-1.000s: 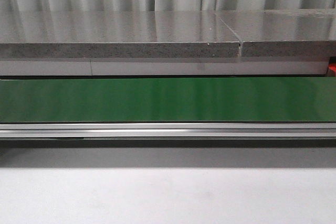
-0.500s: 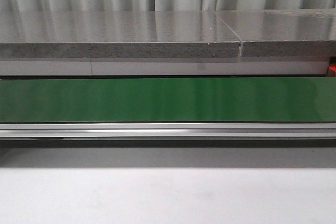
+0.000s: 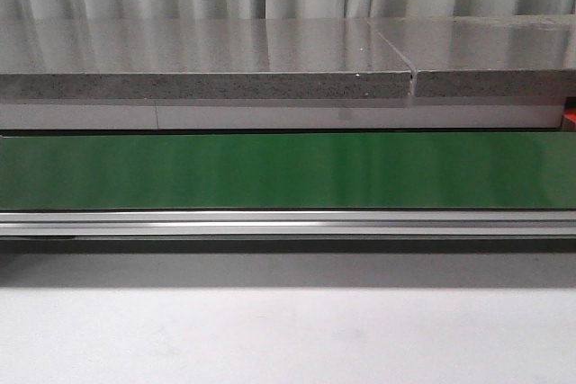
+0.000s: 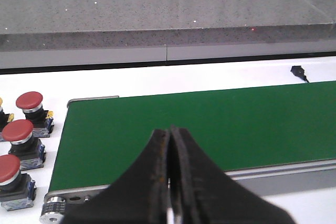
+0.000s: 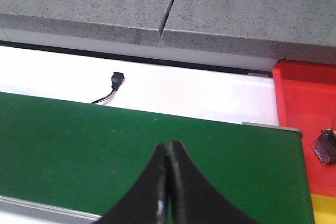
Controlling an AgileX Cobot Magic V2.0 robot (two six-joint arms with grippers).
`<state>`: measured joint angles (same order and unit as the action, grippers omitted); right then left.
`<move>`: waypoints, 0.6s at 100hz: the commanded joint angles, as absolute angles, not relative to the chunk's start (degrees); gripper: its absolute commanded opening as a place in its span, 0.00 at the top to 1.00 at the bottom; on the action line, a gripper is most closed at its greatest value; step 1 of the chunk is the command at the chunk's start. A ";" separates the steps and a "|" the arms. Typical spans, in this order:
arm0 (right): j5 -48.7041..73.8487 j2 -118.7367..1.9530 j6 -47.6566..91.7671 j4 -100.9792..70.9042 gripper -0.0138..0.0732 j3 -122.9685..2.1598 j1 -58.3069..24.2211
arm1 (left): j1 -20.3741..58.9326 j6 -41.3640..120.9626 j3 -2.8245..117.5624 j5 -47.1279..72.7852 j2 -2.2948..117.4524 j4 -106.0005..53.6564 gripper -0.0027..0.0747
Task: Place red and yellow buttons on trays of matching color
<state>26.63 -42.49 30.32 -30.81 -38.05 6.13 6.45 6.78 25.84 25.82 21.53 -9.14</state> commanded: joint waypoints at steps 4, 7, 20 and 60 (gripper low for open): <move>23.67 -41.97 30.78 -31.83 0.92 -39.56 6.09 | 6.92 6.40 27.32 22.05 21.84 -10.03 0.99; 23.67 -41.97 30.78 -31.83 0.92 -39.56 6.09 | 6.92 6.40 27.32 22.01 21.84 -10.03 0.97; 23.67 -41.97 30.78 -31.83 0.92 -39.56 6.09 | 6.92 6.40 27.32 22.01 21.84 -10.03 0.76; 23.67 -41.97 30.78 -31.83 0.92 -39.56 6.09 | 6.92 6.40 27.32 22.03 21.84 -10.03 0.12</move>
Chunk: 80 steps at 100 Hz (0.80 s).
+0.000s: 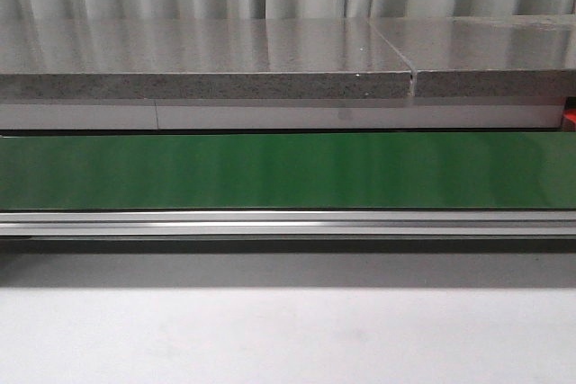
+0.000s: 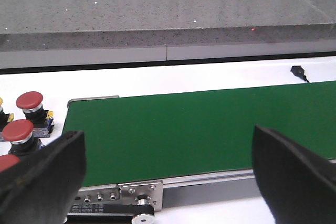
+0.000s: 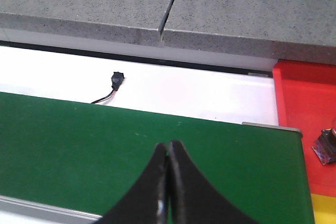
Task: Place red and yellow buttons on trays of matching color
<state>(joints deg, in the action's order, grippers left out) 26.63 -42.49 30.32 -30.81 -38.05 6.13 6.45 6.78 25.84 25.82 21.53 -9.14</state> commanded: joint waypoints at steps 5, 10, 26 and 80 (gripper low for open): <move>23.67 -41.97 30.78 -31.83 0.92 -39.56 6.09 | 6.92 6.40 27.32 21.93 21.84 -10.03 0.12; 23.67 -41.97 30.78 -31.83 0.92 -39.56 6.09 | 6.77 4.82 27.56 21.93 21.84 -9.71 0.12; 23.67 -41.97 30.78 -31.83 0.92 -39.56 6.09 | 3.83 -7.23 30.49 22.04 23.76 -4.53 0.12; 23.67 -41.97 30.78 -31.83 0.92 -39.56 6.09 | -18.77 -22.74 49.15 32.36 58.52 5.45 0.12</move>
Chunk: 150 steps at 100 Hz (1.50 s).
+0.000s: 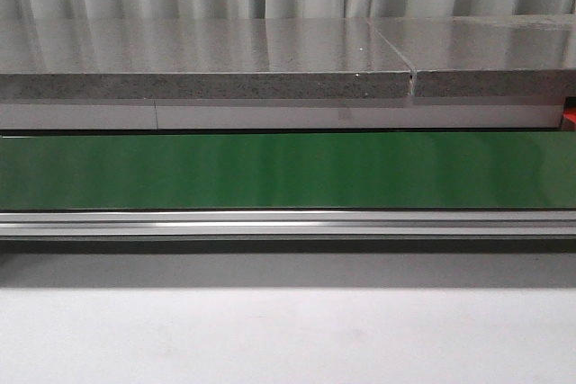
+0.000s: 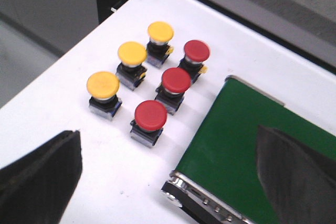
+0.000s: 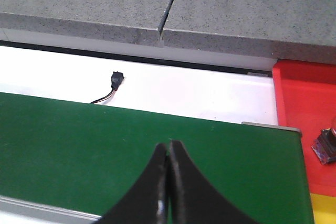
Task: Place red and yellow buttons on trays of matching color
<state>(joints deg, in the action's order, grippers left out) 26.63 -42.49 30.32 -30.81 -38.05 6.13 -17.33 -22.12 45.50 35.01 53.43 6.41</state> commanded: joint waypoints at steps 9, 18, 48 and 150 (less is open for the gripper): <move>23.67 -41.97 30.78 -31.83 0.92 -39.56 6.09 | -19.40 -22.74 51.01 32.36 64.20 5.31 0.12; 23.67 -41.97 30.78 -31.83 0.92 -39.56 6.09 | -19.40 -22.74 52.83 32.36 69.43 5.17 0.12; 23.67 -41.97 30.78 -31.83 0.92 -39.56 6.09 | -19.40 -22.74 56.99 31.31 80.74 5.47 0.12; 23.67 -41.97 30.78 -31.83 0.92 -39.56 6.09 | -19.40 -22.63 57.28 25.52 94.49 5.47 0.51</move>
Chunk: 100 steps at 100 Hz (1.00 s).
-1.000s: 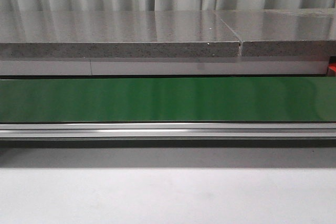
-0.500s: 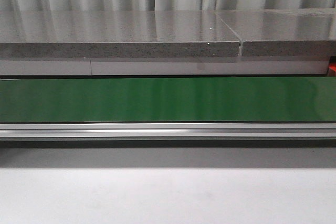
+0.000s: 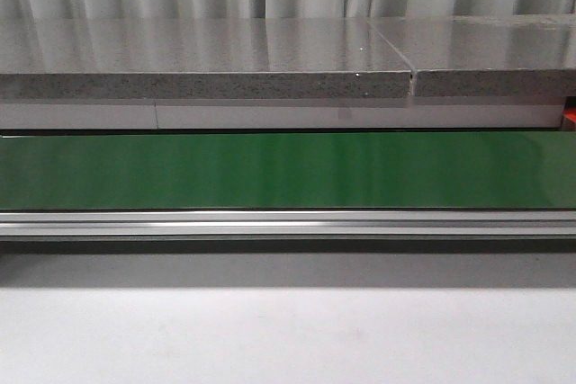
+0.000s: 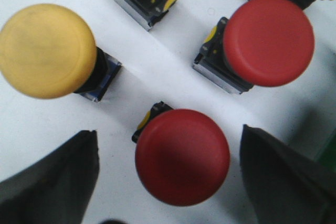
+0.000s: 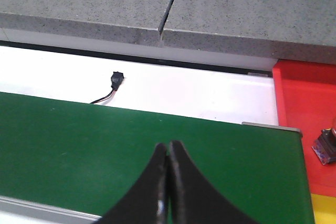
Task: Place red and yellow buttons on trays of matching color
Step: 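Grasp the red push-button with the left gripper and lift it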
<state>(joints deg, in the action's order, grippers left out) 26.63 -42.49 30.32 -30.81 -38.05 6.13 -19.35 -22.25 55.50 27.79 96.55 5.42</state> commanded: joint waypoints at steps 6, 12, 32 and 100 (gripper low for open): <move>23.67 -41.97 30.78 -31.83 0.92 -39.56 6.09 | -19.40 -22.63 57.28 25.52 94.49 5.47 0.64; 23.67 -41.97 30.78 -31.83 0.92 -39.56 6.09 | -19.40 -22.63 57.28 25.73 94.49 5.47 0.78; 23.67 -41.97 30.78 -31.83 0.92 -39.56 6.09 | -19.30 -22.52 57.31 27.72 91.29 5.47 0.99; 23.67 -41.97 30.78 -31.83 0.92 -39.56 6.09 | -8.63 -15.47 65.17 36.48 75.33 5.22 0.99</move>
<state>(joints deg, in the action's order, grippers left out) 26.63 -42.49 30.32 -30.81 -38.05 6.13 -11.98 -16.18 62.82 38.46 76.86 5.54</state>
